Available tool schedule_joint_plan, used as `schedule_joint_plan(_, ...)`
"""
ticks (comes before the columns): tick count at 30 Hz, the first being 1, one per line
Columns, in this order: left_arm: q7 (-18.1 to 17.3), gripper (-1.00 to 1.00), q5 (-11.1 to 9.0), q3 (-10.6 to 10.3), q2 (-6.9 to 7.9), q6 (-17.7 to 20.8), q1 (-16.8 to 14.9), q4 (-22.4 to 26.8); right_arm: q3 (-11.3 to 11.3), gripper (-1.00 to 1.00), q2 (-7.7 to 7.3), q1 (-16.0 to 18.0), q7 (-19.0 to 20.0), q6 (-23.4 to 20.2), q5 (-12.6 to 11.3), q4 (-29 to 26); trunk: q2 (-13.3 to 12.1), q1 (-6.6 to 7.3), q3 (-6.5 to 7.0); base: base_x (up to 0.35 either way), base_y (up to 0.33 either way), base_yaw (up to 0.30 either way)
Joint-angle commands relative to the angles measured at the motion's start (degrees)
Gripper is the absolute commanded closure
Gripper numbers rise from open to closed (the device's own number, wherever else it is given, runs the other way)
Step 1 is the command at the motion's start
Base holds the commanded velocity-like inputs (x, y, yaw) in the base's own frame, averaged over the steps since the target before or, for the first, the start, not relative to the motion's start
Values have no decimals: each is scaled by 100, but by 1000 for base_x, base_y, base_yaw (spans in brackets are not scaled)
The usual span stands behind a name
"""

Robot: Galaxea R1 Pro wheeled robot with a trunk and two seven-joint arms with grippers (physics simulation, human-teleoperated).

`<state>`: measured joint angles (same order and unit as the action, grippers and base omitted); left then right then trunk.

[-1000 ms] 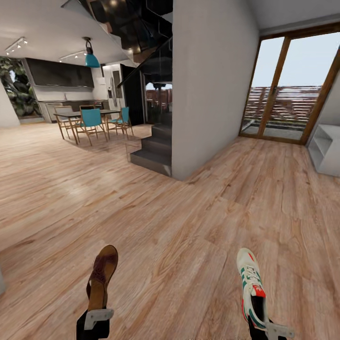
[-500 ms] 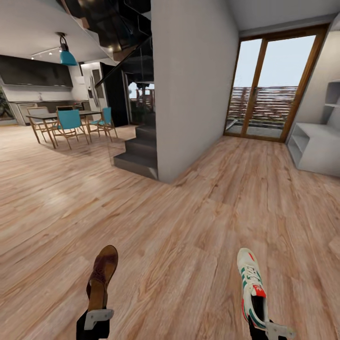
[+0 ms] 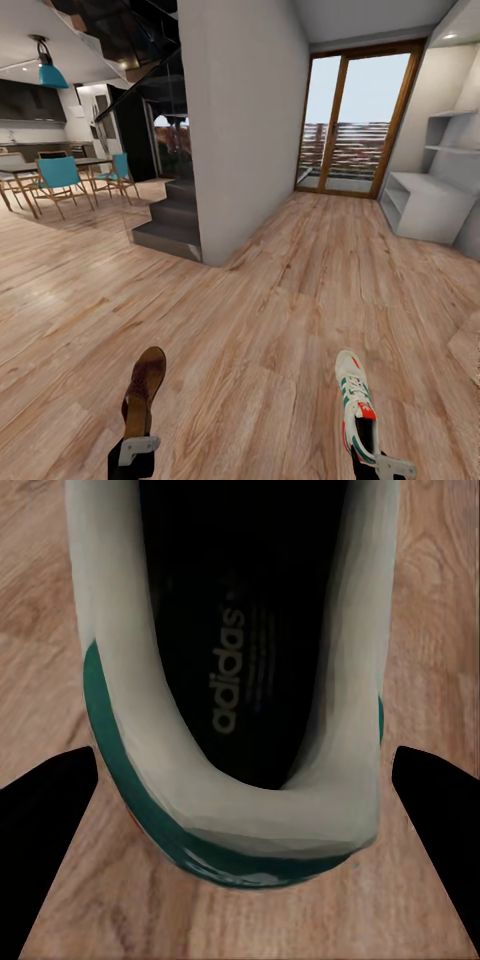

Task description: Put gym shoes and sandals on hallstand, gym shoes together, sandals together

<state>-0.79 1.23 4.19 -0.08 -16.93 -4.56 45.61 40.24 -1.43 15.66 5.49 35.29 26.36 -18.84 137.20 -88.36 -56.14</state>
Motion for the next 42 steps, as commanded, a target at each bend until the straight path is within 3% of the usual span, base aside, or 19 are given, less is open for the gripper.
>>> schedule_joint_plan(1, -9, 100, 34, 11, -1, -12, -1, 1, 50, 100, 2, 7, 58, 21, -2, 3, 2, -2, -5, 339, 0, -270)
schedule_joint_plan(42, -9, 100, 10, 11, -1, -15, -1, -140, 54, 100, 2, 7, 59, 21, -8, -5, 2, -2, -167, 339, 0, -257)
